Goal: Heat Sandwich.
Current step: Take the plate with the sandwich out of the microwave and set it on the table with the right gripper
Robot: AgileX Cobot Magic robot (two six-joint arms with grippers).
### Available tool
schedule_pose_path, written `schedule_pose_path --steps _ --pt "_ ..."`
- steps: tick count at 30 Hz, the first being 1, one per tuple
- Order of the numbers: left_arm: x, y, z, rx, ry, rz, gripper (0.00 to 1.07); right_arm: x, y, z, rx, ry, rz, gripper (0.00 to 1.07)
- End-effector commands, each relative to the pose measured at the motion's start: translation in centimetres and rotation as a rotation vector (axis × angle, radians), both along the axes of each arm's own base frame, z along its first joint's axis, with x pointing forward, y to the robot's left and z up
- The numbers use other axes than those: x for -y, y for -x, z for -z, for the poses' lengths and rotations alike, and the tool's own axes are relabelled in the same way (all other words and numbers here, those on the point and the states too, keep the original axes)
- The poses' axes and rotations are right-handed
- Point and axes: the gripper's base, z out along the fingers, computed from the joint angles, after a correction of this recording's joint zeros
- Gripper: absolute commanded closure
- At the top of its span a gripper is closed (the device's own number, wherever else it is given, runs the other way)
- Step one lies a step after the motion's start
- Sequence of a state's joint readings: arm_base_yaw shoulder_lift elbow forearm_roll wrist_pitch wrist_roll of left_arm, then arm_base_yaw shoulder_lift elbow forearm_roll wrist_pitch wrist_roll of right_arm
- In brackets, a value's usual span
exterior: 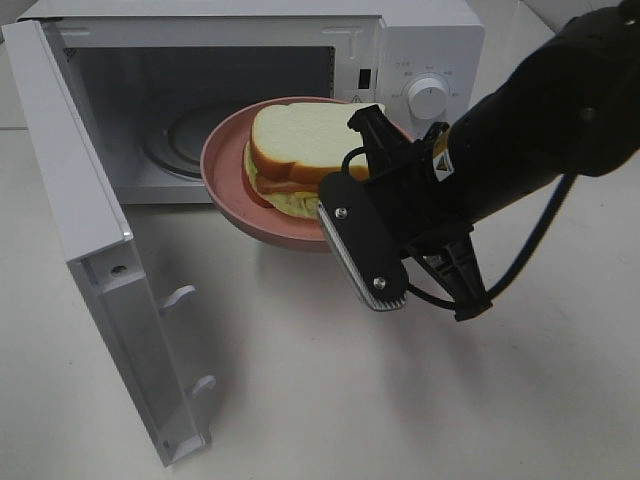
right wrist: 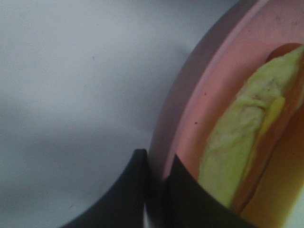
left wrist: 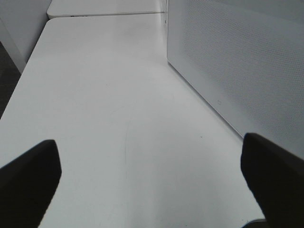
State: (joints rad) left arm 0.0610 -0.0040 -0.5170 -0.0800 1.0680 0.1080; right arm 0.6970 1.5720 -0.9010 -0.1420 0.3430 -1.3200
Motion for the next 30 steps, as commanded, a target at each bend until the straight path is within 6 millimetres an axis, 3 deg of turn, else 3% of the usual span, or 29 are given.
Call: schedule_pose_path --steps 1,30 --pt "0.1 0.1 0.0 0.004 0.006 0.006 0.09 0.6 0.4 -1.1 0.044 -0.040 0.008 1.07" --pt "0.1 0.1 0.0 0.004 0.006 0.006 0.09 8.8 9.7 -2.3 0.015 -0.047 0.128 1.07"
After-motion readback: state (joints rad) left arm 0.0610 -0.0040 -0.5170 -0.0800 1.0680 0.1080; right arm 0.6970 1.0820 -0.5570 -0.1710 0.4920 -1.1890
